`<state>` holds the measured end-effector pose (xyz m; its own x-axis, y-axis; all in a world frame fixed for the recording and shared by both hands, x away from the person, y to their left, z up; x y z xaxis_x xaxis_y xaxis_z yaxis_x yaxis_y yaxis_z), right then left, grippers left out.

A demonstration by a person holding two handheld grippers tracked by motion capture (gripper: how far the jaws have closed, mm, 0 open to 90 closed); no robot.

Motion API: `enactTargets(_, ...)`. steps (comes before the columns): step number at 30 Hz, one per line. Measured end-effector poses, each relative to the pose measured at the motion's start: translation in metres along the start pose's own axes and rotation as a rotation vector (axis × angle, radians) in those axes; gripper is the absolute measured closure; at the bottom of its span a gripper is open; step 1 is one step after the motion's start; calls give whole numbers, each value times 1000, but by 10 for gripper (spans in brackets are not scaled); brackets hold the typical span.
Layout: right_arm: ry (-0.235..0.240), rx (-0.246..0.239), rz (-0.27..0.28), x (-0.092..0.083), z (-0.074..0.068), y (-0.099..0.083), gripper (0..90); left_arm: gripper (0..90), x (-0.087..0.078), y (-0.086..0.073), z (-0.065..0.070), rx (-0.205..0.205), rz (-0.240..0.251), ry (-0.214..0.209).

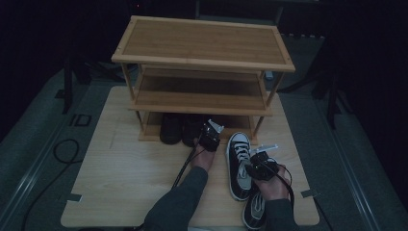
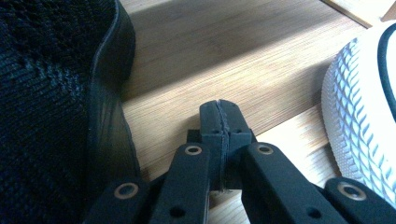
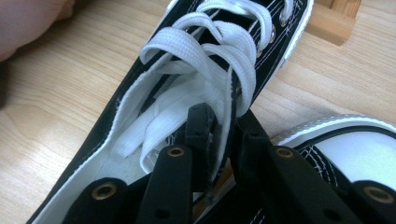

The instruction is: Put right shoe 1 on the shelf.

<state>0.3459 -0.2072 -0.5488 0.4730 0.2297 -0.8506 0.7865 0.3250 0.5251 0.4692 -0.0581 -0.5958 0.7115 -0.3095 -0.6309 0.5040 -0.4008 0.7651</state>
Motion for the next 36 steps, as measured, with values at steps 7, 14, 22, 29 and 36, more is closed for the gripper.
enactTargets(7, 16, 11, -17, 2, 2, 1, 843, 900, 0, 0, 0, 0, 0, 0)
enactTargets(14, 52, 49, -15, 0, 6, 2, 868, 900, 0, 0, 0, 0, 0, 0)
enactTargets(22, 67, 85, 23, -2, 1, 8, 879, 900, 0, 0, 0, -1, -1, 0)
enactTargets(29, 46, 84, 64, -10, 2, 23, 880, 900, 0, 0, 0, -2, -2, -1)
enactTargets(36, 30, 96, 107, -18, 6, 38, 880, 900, 0, 0, 0, 0, -1, 1)
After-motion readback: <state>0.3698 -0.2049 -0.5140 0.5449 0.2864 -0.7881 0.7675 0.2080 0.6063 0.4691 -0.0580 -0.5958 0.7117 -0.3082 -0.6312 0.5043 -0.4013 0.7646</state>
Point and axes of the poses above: each handheld gripper's, and its own axes: x roughly forward along the jaws, y roughly out of its top, z roughly to its right, the point moved 6 cm from there along x, roughly forward along the jaws, and after that the axes turned 6 degrees about x, right-handed, at the moved point
